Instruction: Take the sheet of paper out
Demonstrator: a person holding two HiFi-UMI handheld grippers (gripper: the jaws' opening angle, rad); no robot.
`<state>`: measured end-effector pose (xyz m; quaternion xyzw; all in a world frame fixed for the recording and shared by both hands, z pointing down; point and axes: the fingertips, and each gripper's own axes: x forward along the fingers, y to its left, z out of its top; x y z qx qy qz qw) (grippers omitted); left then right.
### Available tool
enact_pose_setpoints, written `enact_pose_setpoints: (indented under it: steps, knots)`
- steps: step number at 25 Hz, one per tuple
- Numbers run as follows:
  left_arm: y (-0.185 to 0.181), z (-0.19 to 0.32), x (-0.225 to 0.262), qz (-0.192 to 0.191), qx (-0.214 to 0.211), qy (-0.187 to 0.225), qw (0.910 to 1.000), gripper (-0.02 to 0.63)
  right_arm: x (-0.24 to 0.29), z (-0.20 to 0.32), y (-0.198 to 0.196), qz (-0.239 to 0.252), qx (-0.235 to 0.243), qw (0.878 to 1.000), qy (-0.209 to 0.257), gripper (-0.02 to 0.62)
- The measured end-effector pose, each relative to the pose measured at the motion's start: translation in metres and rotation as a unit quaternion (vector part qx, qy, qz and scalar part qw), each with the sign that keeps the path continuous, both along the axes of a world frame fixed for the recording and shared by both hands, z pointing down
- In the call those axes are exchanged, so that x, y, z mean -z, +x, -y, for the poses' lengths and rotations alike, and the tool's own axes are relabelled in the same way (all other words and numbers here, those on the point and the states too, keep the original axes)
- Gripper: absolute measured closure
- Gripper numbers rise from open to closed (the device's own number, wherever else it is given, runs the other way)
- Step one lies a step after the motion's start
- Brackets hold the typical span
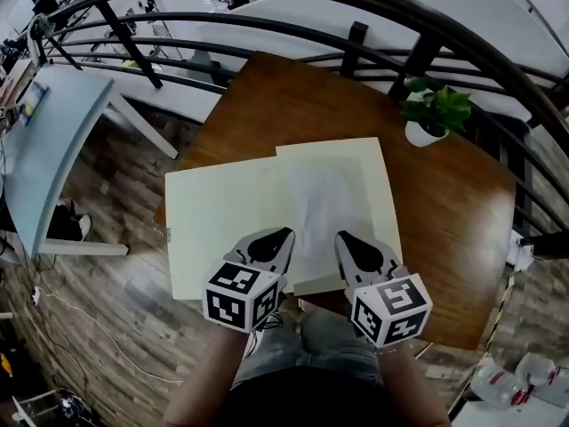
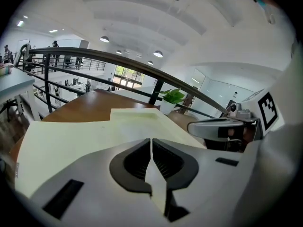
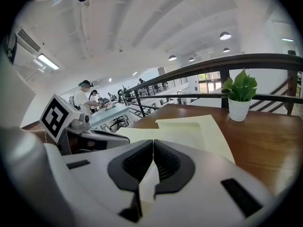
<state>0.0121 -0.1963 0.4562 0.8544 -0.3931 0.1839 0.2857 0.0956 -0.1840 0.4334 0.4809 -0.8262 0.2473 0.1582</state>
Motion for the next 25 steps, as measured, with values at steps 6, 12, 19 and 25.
enact_pose_setpoints:
  steps: [6,12,19,25]
  knots:
    - [0.002,0.011,-0.024,0.018,0.012,-0.028,0.9994,0.58,-0.011,0.015,0.001,0.003,0.009,1.0,-0.02,0.569]
    - [0.011,0.018,-0.041,0.034,-0.003,-0.047,0.9983,0.58,-0.022,0.026,0.004,0.004,0.016,0.999,-0.035,0.569]
    - [0.015,0.026,-0.062,0.05,-0.003,-0.071,0.9963,0.56,-0.029,0.034,0.001,0.014,0.024,0.999,-0.045,0.569]
    - [0.028,0.025,-0.082,0.069,-0.025,-0.094,0.9929,0.517,-0.033,0.033,0.0,0.021,0.034,0.998,-0.055,0.569]
